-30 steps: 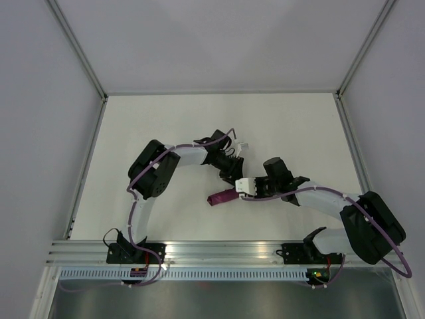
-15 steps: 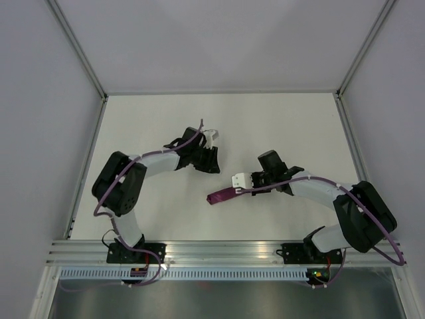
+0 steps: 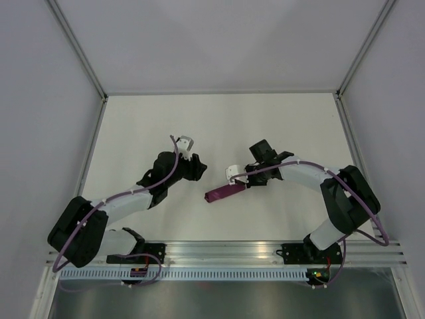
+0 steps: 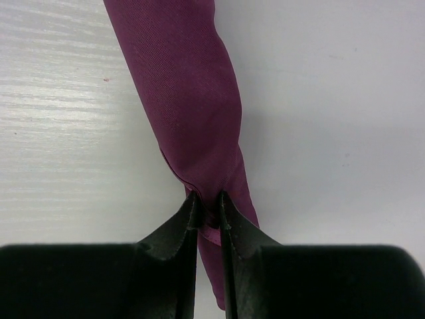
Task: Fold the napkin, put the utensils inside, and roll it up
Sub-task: Roll the napkin with the utensil
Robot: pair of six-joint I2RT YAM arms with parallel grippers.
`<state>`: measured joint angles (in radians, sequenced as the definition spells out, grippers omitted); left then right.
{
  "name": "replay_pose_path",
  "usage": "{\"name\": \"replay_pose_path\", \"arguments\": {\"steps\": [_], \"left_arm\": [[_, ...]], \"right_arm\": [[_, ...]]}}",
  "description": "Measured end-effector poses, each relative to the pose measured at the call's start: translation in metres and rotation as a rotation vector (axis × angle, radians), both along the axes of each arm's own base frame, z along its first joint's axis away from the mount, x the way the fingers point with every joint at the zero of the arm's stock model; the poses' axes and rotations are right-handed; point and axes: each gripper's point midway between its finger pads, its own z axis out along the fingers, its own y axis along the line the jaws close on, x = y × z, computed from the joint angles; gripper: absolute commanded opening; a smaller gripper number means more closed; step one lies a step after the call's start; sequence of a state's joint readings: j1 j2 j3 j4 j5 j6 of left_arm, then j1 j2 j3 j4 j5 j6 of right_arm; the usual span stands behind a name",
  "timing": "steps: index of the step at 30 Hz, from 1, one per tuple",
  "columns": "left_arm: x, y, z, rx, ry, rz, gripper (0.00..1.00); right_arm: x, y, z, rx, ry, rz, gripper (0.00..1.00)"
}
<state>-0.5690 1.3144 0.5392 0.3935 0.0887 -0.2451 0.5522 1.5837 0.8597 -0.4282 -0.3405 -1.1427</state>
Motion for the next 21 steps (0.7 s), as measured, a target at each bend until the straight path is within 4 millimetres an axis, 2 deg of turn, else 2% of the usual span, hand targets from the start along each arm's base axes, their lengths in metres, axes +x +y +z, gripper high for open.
{"name": "replay_pose_path", "arguments": {"steps": [3,5,7,11,17,21], "left_arm": [[-0.013,0.007,0.001,-0.028,-0.057,0.007,0.58],[-0.017,0.006,0.010,-0.042,-0.116,0.007,0.57],[-0.027,-0.005,0.016,-0.027,-0.166,-0.028,0.56],[-0.059,-0.032,0.026,0.007,-0.286,-0.131,0.55],[-0.079,-0.024,0.006,0.084,-0.350,-0.137,0.54],[-0.088,-0.037,-0.001,0.145,-0.388,-0.184,0.54]], "right_arm": [[0.003,0.002,0.000,-0.015,0.031,0.005,0.20],[0.005,0.004,0.000,-0.023,0.056,0.008,0.20],[0.008,0.007,0.000,-0.027,0.082,0.008,0.20],[0.012,0.011,0.000,-0.036,0.125,0.007,0.20],[0.016,0.014,0.000,-0.048,0.166,0.008,0.19],[0.017,0.015,-0.001,-0.057,0.185,0.006,0.19]]}}
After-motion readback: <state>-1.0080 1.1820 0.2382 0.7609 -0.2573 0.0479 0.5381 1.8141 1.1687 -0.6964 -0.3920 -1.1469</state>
